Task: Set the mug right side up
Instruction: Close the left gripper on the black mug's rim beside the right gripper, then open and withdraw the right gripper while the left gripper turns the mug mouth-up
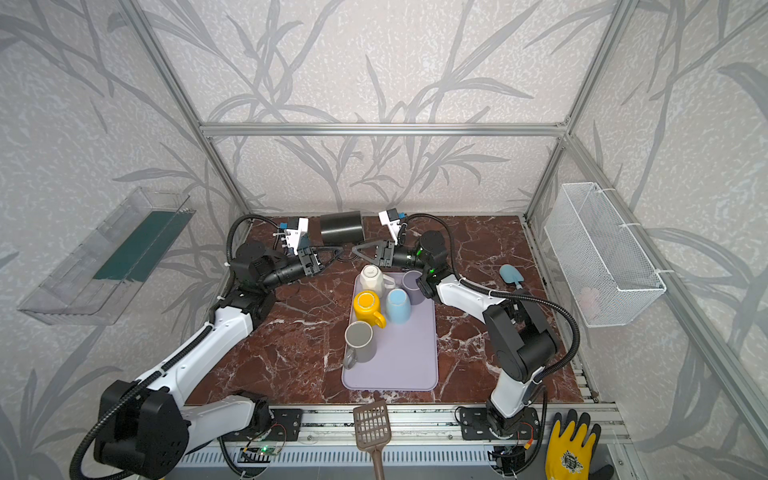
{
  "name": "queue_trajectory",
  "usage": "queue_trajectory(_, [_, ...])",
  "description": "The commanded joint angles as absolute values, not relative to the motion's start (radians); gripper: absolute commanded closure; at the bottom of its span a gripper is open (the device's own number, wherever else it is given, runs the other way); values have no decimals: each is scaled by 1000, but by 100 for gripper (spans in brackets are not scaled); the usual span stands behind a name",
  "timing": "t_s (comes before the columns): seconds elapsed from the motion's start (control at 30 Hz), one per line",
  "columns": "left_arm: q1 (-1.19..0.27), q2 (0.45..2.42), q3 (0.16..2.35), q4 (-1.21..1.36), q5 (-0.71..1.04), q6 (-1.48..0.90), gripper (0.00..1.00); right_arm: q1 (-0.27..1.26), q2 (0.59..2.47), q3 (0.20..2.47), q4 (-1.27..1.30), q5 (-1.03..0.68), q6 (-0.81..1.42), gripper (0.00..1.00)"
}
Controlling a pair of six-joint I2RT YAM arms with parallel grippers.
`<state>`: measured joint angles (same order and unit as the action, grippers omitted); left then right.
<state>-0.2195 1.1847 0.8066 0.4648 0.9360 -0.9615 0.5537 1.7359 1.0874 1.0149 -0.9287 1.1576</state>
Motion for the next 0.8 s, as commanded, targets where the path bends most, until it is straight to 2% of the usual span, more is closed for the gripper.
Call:
queue_trajectory(0.0, [-221,1160,806,520,976,-968,71,560,1747,1135,1124,-939,1146,100])
queue_trajectory(0.13, [-221,1158,805,519,975,-966,82,563,1752,1135,1124,-948,1148,100])
queue_trajectory(0.27, [-221,1152,813,484,967,-944,99,564,1765,1144,1111,-967,1150,100])
queue_trajectory(0.43, [-221,1133,817,429,948,-904,100,564,1776,1138,1111,-962,1148,98])
queue_trajectory(0.5, [-221,1125,818,419,945,-898,100,564,1779,1138,1110,-963,1146,90])
queue_trajectory(0.57, [-221,1120,820,413,944,-894,100,563,1782,1136,1112,-965,1144,78])
queue_trajectory(0.6, [-221,1118,820,411,943,-892,100,564,1783,1134,1111,-965,1143,77])
queue_trajectory(0.77, [-221,1120,829,396,951,-880,100,564,1781,1128,1090,-965,1132,48])
